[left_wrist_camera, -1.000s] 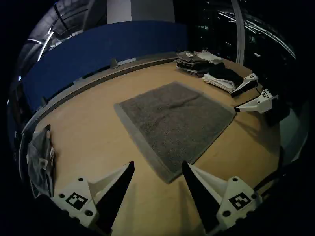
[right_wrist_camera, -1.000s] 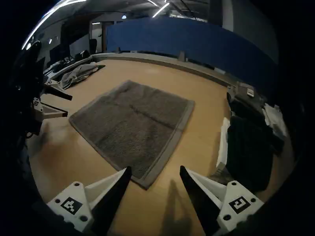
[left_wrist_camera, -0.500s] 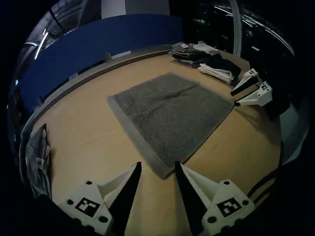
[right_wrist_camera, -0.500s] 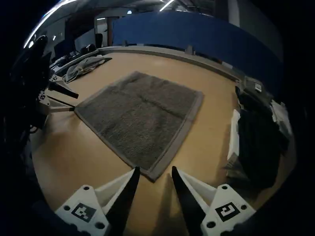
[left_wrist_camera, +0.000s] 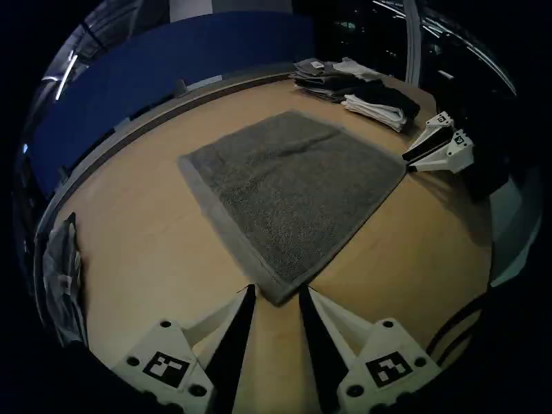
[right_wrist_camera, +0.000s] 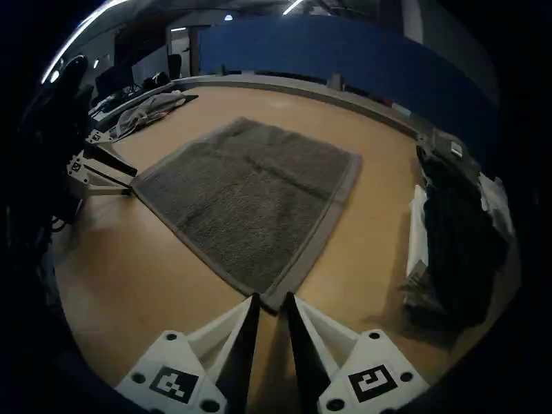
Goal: Fold towel
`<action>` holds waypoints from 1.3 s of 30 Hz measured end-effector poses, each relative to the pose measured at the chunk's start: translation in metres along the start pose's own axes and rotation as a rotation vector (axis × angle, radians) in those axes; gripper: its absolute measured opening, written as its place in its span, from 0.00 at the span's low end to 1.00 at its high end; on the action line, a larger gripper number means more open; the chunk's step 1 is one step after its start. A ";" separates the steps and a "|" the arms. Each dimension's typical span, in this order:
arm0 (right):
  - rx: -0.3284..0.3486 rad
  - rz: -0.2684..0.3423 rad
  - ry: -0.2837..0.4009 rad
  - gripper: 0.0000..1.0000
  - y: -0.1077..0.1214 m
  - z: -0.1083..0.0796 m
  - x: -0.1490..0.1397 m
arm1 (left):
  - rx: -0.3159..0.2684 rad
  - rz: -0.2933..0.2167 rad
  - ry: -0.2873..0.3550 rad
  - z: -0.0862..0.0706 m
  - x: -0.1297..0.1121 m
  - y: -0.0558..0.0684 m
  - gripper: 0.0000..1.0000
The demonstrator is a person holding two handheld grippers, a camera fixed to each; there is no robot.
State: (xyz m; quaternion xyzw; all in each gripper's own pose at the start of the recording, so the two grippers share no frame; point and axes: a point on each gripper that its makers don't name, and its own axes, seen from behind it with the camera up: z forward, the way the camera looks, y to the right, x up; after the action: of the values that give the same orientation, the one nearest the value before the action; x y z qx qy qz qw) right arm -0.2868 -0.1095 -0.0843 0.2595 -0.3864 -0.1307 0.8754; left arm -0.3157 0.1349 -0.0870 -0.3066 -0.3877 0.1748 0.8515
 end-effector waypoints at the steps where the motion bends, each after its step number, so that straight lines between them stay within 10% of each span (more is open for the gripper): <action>1: 0.002 0.002 -0.001 0.27 0.000 0.000 0.000 | 0.000 0.001 -0.002 0.000 0.000 0.000 0.43; 23: 0.005 -0.020 -0.010 0.19 0.000 0.002 -0.001 | -0.009 0.037 -0.034 0.003 0.001 0.008 0.12; 39: 0.026 0.002 -0.014 0.10 -0.001 0.001 0.001 | -0.017 0.045 -0.038 0.002 0.001 0.009 0.08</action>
State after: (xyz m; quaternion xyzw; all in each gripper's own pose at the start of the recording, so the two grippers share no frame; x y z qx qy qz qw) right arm -0.2871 -0.1112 -0.0834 0.2693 -0.3946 -0.1266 0.8693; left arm -0.3168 0.1430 -0.0912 -0.3191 -0.3982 0.1963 0.8373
